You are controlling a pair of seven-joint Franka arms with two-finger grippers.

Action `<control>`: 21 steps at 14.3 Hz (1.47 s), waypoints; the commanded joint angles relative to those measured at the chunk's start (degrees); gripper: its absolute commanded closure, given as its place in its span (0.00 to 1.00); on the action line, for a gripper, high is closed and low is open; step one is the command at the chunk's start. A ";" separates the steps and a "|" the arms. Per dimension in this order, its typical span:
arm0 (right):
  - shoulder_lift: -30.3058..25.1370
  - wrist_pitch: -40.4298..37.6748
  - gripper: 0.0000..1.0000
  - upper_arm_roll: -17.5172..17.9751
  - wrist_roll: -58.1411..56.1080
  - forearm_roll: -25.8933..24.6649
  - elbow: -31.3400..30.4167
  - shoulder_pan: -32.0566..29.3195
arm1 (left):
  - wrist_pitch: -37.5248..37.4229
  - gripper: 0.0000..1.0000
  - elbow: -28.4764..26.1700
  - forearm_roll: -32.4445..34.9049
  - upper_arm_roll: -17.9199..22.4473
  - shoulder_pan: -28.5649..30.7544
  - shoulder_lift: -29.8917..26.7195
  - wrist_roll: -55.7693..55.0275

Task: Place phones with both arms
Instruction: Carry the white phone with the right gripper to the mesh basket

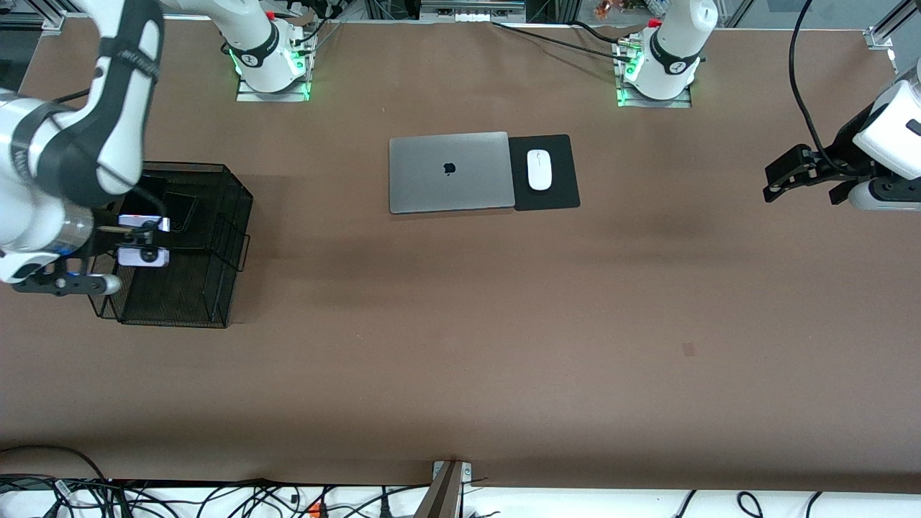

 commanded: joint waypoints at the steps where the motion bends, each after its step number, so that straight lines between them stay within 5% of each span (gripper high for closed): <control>1: 2.66 5.64 0.82 0.29 -7.17 0.68 -2.53 -2.62 | -0.68 0.00 -0.43 1.21 -0.20 0.40 -0.71 0.18; 6: 4.15 14.01 0.81 3.36 -7.11 2.77 -9.30 -3.59 | -0.68 0.00 -0.42 1.21 -0.20 0.57 -0.53 0.27; 9: 8.46 14.36 0.81 5.29 -7.46 7.18 -8.96 -5.71 | -0.59 0.00 -0.34 1.21 -0.20 0.57 -0.53 0.27; 18: 10.58 19.18 0.81 6.44 -7.72 7.18 -8.43 -6.50 | -0.59 0.00 -0.34 1.12 -0.20 0.49 -0.27 -0.26; 21: 10.58 22.44 0.81 9.25 -7.63 7.36 -8.26 -7.98 | -0.68 0.00 -0.34 1.12 -0.20 0.49 -0.27 -0.08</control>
